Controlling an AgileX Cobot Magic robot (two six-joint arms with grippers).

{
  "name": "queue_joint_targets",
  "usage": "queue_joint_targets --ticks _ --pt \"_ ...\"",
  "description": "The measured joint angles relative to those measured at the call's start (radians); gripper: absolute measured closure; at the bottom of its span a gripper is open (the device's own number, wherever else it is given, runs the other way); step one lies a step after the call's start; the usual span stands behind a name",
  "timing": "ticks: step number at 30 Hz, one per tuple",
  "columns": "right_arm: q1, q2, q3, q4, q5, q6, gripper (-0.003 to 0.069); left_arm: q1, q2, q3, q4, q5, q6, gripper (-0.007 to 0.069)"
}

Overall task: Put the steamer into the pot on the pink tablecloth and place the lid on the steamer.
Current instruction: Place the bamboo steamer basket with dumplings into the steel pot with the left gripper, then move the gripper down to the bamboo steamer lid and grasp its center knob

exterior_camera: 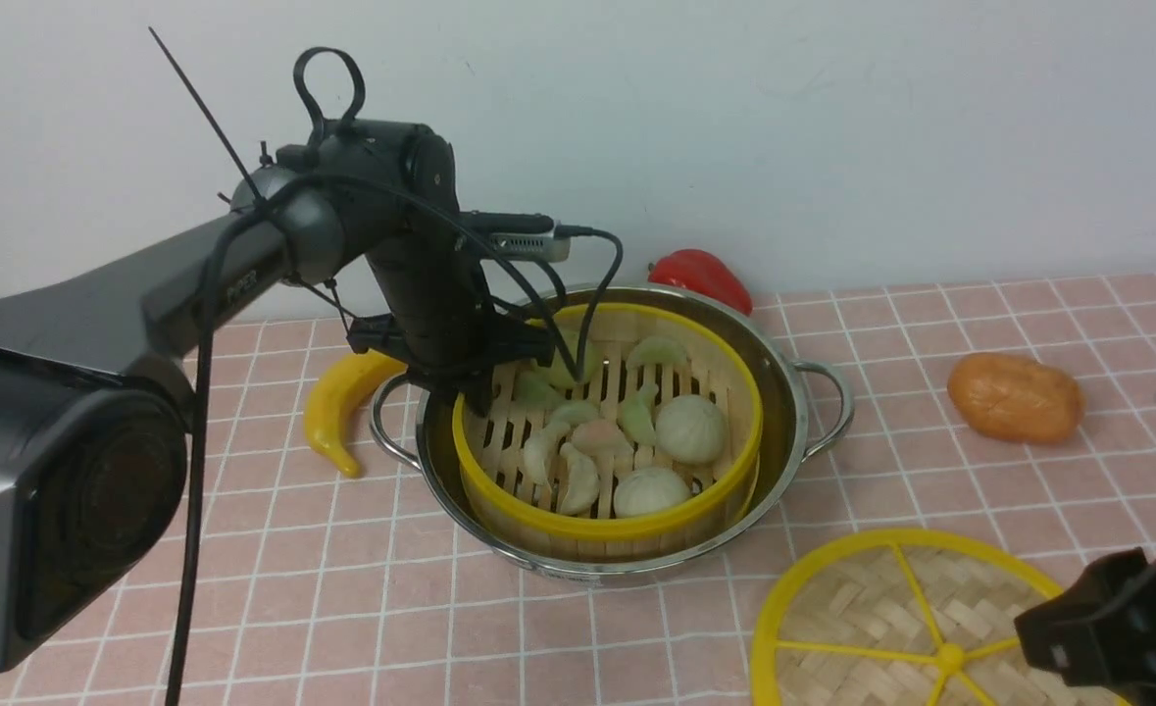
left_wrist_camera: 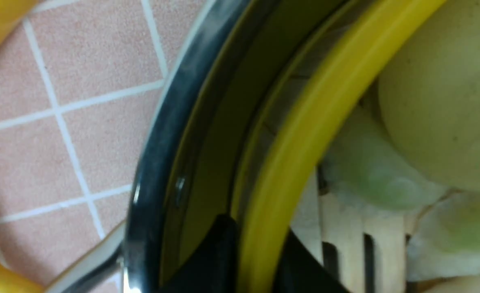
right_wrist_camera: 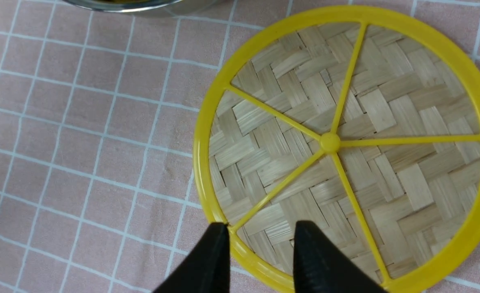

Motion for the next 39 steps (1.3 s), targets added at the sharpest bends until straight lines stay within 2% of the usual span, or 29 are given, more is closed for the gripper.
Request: queue_joint_targets --ticks 6,9,13,16,21,25,26,28,31,35,36,37,38,39 --pt "0.000 0.000 0.000 0.006 0.000 0.000 0.0419 -0.001 -0.003 -0.032 -0.017 0.024 0.015 0.0288" --pt "0.000 0.000 0.000 0.006 0.000 0.000 0.0419 -0.001 -0.012 -0.093 -0.007 0.088 0.015 0.0214" --pt "0.000 0.000 -0.002 0.006 0.000 0.000 0.0419 -0.001 -0.050 -0.223 0.032 0.104 0.015 0.0152" --pt "0.000 0.000 -0.013 0.006 -0.007 -0.001 0.0419 -0.001 -0.129 -0.301 0.049 0.106 0.015 0.0149" --pt "0.000 0.002 -0.044 0.005 -0.053 -0.018 0.0419 -0.001 -0.301 -0.329 0.042 0.107 0.016 0.0232" --pt "0.007 0.047 -0.081 0.010 -0.074 -0.038 0.0419 -0.001 -0.534 -0.329 0.042 0.107 0.052 0.0435" --pt "0.008 0.050 -0.085 0.013 -0.075 -0.042 0.0419 -0.001 -0.546 -0.329 0.042 0.107 0.054 0.0445" --pt "0.033 0.102 -0.113 0.035 -0.076 -0.063 0.0419 -0.001 -0.708 -0.330 0.046 0.107 0.095 0.0588" --pt "0.080 0.158 -0.144 0.059 -0.078 -0.076 0.0419 -0.001 -0.859 -0.320 0.056 0.107 0.142 0.0645" --pt "0.161 0.218 -0.176 0.063 -0.084 -0.079 0.0419 -0.001 -1.028 -0.241 0.063 0.107 0.175 0.0648" --pt "0.204 0.246 -0.187 0.060 -0.086 -0.073 0.0419 -0.001 -1.115 -0.154 0.073 0.107 0.179 0.0648" --pt "0.208 0.249 -0.186 0.060 -0.086 -0.073 0.0419 -0.001 -1.127 -0.142 0.074 0.106 0.181 0.0648" --pt "0.239 0.272 -0.189 0.037 -0.086 -0.049 0.0419 -0.001 -1.241 -0.008 0.091 0.106 0.182 0.0648" --pt "0.241 0.275 -0.189 0.028 -0.085 -0.042 0.0419 -0.001 -1.264 0.007 0.092 0.106 0.182 0.0648"
